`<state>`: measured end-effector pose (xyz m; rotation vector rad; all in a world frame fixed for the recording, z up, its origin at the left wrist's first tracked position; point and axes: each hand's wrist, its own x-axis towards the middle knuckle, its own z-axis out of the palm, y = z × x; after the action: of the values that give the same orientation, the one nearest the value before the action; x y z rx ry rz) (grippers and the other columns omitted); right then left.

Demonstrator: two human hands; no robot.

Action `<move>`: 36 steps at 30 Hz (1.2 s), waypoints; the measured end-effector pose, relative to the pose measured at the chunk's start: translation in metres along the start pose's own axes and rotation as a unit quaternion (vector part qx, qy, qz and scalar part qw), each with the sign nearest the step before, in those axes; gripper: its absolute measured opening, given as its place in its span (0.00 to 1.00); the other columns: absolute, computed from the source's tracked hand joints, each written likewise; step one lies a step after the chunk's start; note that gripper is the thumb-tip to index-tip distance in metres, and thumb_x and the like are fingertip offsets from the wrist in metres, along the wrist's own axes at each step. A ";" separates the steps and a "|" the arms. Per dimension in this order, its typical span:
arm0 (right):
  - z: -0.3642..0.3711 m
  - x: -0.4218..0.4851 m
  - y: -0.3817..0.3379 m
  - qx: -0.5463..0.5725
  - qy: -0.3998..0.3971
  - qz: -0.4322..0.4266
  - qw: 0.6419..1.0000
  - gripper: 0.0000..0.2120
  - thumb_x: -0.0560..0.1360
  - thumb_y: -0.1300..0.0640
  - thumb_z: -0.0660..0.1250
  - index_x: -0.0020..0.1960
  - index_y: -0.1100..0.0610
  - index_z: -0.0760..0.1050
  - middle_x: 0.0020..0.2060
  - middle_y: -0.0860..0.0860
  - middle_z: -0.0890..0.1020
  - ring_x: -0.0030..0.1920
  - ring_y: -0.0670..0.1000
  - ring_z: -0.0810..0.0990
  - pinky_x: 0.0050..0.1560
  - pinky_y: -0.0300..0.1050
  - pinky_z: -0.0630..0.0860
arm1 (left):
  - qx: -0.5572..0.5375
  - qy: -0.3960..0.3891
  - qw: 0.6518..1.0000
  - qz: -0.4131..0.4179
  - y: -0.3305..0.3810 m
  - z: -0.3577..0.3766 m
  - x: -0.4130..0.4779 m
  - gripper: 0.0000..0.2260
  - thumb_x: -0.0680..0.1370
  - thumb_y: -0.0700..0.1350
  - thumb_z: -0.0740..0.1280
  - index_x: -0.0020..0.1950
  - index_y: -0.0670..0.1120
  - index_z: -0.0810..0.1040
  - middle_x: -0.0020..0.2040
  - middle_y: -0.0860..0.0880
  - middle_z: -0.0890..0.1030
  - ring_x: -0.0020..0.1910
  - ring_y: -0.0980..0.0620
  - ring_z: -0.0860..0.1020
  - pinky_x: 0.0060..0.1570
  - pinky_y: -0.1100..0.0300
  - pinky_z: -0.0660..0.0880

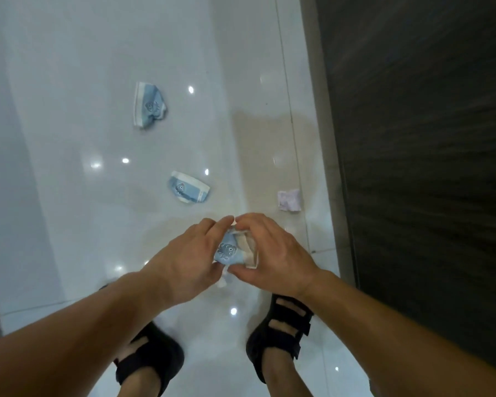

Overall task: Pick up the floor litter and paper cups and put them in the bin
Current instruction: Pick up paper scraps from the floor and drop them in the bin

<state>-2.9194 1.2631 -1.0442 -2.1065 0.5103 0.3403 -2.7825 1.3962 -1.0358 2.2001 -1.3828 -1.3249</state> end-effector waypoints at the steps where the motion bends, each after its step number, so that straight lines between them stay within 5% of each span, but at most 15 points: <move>1: 0.002 0.002 0.003 0.000 -0.011 -0.009 1.000 0.31 0.68 0.50 0.78 0.65 0.57 0.69 0.62 0.51 0.74 0.60 0.48 0.72 0.56 0.42 0.73 | 0.014 0.002 1.000 -0.001 -0.005 0.003 -0.001 0.33 0.76 0.50 0.66 0.77 0.48 0.56 0.63 0.48 0.70 0.57 0.50 0.72 0.53 0.59 0.71; 5: 0.017 0.015 0.036 -0.042 -0.057 -0.019 0.997 0.44 0.65 0.41 0.78 0.74 0.52 0.63 0.71 0.49 0.65 0.68 0.46 0.64 0.64 0.46 0.69 | -0.001 0.026 0.998 -0.059 -0.025 0.027 -0.005 0.28 0.73 0.50 0.68 0.71 0.48 0.64 0.60 0.50 0.71 0.57 0.50 0.71 0.53 0.59 0.71; 7: 0.018 0.027 0.070 -0.113 -0.003 0.052 0.992 0.46 0.65 0.36 0.75 0.76 0.45 0.57 0.75 0.47 0.58 0.73 0.49 0.57 0.69 0.51 0.64 | -0.045 0.051 0.988 -0.139 -0.038 0.041 -0.008 0.28 0.71 0.48 0.70 0.69 0.47 0.66 0.60 0.49 0.70 0.58 0.49 0.72 0.55 0.56 0.72; 10: 0.017 0.040 0.120 -0.219 0.074 0.211 0.950 0.42 0.69 0.34 0.70 0.76 0.40 0.52 0.76 0.47 0.51 0.74 0.54 0.53 0.69 0.57 0.62 | -0.076 0.062 0.971 -0.220 -0.062 0.057 -0.017 0.29 0.70 0.45 0.71 0.68 0.47 0.66 0.62 0.47 0.70 0.57 0.45 0.75 0.56 0.54 0.72; 12: 0.023 0.041 0.143 -0.234 0.081 0.252 0.935 0.36 0.72 0.40 0.69 0.74 0.42 0.58 0.73 0.52 0.56 0.70 0.58 0.57 0.65 0.59 0.67 | -0.071 0.068 0.968 -0.232 -0.075 0.066 -0.026 0.30 0.71 0.44 0.71 0.71 0.47 0.64 0.63 0.46 0.70 0.58 0.44 0.75 0.56 0.54 0.72; 17: 0.050 0.031 0.143 -0.156 0.085 0.218 0.960 0.14 0.77 0.55 0.67 0.61 0.57 0.75 0.59 0.57 0.69 0.57 0.59 0.72 0.55 0.49 0.72 | -0.059 0.072 0.970 -0.226 -0.088 0.070 -0.046 0.35 0.74 0.49 0.69 0.77 0.56 0.56 0.60 0.49 0.69 0.54 0.49 0.74 0.50 0.60 0.70; 21: 0.077 0.009 0.084 -0.077 0.048 0.124 0.988 0.14 0.75 0.56 0.70 0.60 0.58 0.77 0.56 0.55 0.73 0.50 0.56 0.77 0.49 0.45 0.74 | -0.051 0.084 0.968 -0.232 -0.080 0.059 -0.056 0.31 0.74 0.50 0.68 0.75 0.51 0.62 0.62 0.49 0.70 0.57 0.49 0.74 0.50 0.62 0.68; 24: 0.102 -0.004 0.042 -0.089 -0.014 0.039 0.995 0.16 0.75 0.53 0.69 0.62 0.54 0.76 0.56 0.52 0.73 0.54 0.53 0.75 0.49 0.47 0.76 | -0.083 0.112 0.962 -0.233 -0.076 0.047 -0.057 0.29 0.74 0.49 0.69 0.73 0.49 0.65 0.64 0.50 0.69 0.59 0.52 0.74 0.50 0.66 0.65; 32: 0.158 -0.001 0.045 -0.294 -0.066 -0.042 0.952 0.16 0.66 0.60 0.76 0.53 0.56 0.81 0.62 0.59 0.79 0.58 0.62 0.79 0.43 0.54 0.80 | -0.102 0.124 0.958 -0.239 -0.100 0.053 -0.057 0.26 0.75 0.45 0.68 0.71 0.45 0.66 0.66 0.51 0.67 0.57 0.53 0.75 0.50 0.67 0.66; 36: 0.172 0.006 0.056 -0.285 -0.071 -0.062 0.954 0.12 0.65 0.70 0.73 0.47 0.61 0.80 0.59 0.64 0.79 0.51 0.65 0.80 0.38 0.51 0.79 | -0.118 0.103 0.954 -0.256 -0.116 0.068 -0.065 0.31 0.75 0.43 0.67 0.76 0.48 0.58 0.67 0.49 0.64 0.58 0.50 0.74 0.54 0.61 0.71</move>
<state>-2.9493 1.3778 -1.1804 -2.6296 0.2027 0.6185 -2.7752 1.5276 -1.1063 2.5255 -0.5605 -1.2728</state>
